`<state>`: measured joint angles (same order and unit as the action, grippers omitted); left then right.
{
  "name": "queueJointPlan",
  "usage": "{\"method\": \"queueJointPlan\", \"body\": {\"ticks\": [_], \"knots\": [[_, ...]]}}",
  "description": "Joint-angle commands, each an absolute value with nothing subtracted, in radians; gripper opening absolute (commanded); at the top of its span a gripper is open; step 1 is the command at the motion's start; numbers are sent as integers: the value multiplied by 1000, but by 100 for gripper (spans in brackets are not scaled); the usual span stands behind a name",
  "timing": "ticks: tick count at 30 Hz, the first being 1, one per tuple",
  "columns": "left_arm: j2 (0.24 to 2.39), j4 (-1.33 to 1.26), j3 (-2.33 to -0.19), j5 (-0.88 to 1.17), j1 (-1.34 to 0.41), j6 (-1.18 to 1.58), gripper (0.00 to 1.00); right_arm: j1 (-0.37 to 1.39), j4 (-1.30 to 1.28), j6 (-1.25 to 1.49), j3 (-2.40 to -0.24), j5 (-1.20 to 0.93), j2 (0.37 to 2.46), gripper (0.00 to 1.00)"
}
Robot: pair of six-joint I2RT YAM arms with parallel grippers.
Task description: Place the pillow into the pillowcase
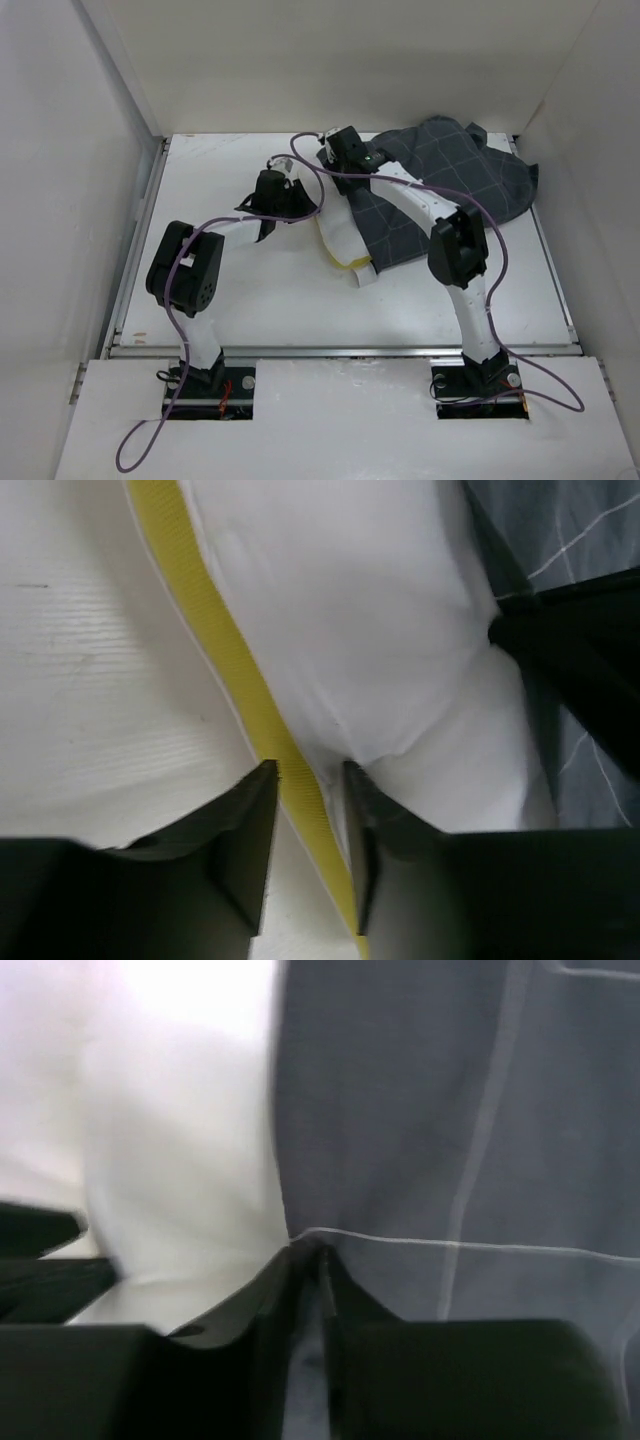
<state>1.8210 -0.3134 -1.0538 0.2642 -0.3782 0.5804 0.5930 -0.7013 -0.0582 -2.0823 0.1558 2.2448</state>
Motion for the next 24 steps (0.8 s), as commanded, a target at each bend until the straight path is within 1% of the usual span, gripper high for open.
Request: {"method": "queueJointPlan", "body": {"ticks": [1,3,5,6,7,10,11,13,14,16,17,18,21,23,24], "knots": [[1824,-377,-1106,311,-382,552,26,589,-658,-35,-2062,374,2189,12],[1833,-377,-1118,322,-382,552,20,589,-635,-26,-2040,396,2160,0],[1833,-387,-1127,333,-382,541,17,589,-635,-26,-2029,384,2146,0],[1844,-408,-1127,348,-391,541,17,589,-635,-53,-2029,350,2137,0],[1844,-408,-1127,360,-391,541,14,589,-667,-64,-2069,257,2137,0],[1864,-432,-1147,394,-403,531,11,589,-719,-84,-2143,74,2137,0],[1864,-433,-1147,394,-417,531,10,598,-741,-84,-2196,-81,2137,0],[1873,-474,-1147,432,-432,531,10,598,-770,-94,-2265,-251,2126,0],[1885,-524,-1147,454,-445,531,10,610,-788,-94,-2357,-372,2126,0],[1897,-593,-1137,527,-445,547,10,611,-857,-94,-2460,-472,2155,0],[1898,-677,-1137,552,-445,580,10,621,-873,-94,-2502,-523,2155,0],[1907,-730,-1126,581,-445,595,10,621,-883,-84,-2560,-625,2155,0],[1907,-899,-1126,658,-454,664,10,621,-884,-45,-2589,-737,2139,0],[1885,-983,-1115,678,-454,704,10,621,-874,-12,-2589,-790,2115,0],[1885,-1068,-1115,678,-454,721,10,621,-874,6,-2577,-813,2115,0]]}}
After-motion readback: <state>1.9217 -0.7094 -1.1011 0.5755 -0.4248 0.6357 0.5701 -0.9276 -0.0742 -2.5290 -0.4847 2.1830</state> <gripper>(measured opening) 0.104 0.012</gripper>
